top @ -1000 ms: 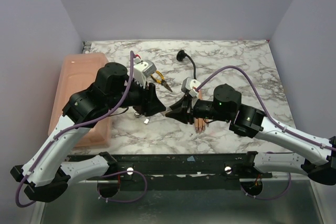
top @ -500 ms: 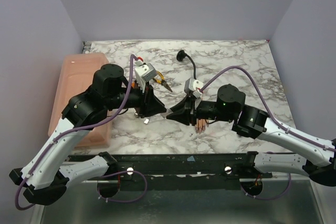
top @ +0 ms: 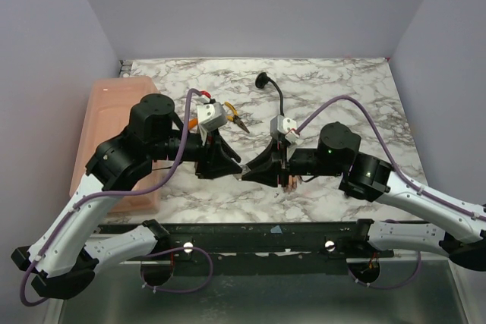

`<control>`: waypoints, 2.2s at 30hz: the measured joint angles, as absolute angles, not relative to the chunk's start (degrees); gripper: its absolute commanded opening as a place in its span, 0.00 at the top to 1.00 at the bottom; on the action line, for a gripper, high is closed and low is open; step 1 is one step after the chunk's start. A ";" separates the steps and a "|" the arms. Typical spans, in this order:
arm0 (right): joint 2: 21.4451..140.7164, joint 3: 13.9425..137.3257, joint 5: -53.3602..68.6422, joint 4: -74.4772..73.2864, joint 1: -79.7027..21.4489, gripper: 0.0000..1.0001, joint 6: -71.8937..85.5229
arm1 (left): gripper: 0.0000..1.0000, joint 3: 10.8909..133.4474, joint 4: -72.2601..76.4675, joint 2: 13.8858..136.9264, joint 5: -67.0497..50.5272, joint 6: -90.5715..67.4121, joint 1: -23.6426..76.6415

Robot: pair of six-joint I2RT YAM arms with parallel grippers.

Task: Paint the nails

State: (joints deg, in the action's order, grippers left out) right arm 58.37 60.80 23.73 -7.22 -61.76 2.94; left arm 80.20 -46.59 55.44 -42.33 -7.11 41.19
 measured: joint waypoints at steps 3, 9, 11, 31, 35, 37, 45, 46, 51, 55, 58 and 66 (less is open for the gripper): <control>58.48 60.88 24.25 -7.14 -61.76 0.99 3.01 | 0.24 80.01 -45.58 55.35 -43.83 -6.68 41.36; 58.30 60.88 24.27 -7.18 -61.76 0.99 3.46 | 0.18 78.30 -43.62 52.90 -44.84 -5.56 41.47; 58.15 60.88 24.29 -7.20 -61.76 0.99 3.66 | 0.18 77.23 -43.13 51.00 -44.84 -4.62 41.47; 55.18 60.82 24.29 -7.44 -61.76 0.99 7.44 | 0.24 65.91 -35.53 42.87 -44.05 -1.93 41.47; 54.72 60.77 24.21 -7.42 -61.76 0.99 8.27 | 0.24 63.51 -33.47 41.58 -46.09 -1.56 41.47; 54.30 60.49 24.03 -7.33 -61.76 0.99 8.84 | 0.24 63.24 -33.01 40.99 -46.98 -0.89 41.47; 53.04 57.78 23.59 -6.85 -61.76 0.99 10.11 | 0.24 59.46 -28.93 37.43 -46.06 0.67 41.47; 53.04 57.58 23.55 -6.85 -61.76 0.99 10.13 | 0.24 58.63 -28.51 37.12 -45.82 0.64 41.47; 53.04 57.36 23.40 -6.72 -61.76 0.99 10.13 | 0.22 55.86 -27.29 36.75 -44.53 0.64 41.47; 52.82 56.88 23.35 -5.78 -61.76 0.99 10.22 | 0.22 53.98 -25.41 36.34 -43.92 0.67 41.47; 52.12 55.55 23.35 -4.47 -61.76 0.99 10.68 | 0.23 52.88 -25.34 35.59 -43.88 1.13 41.47; 52.31 54.26 24.77 -1.37 -61.76 0.99 11.88 | 0.34 52.86 -24.64 34.85 -44.91 3.86 41.47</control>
State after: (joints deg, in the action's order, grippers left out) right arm 52.31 54.26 24.77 -1.37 -61.76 11.88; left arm 52.86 -24.64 34.85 -44.91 3.86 41.47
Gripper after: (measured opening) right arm 0.241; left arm 0.722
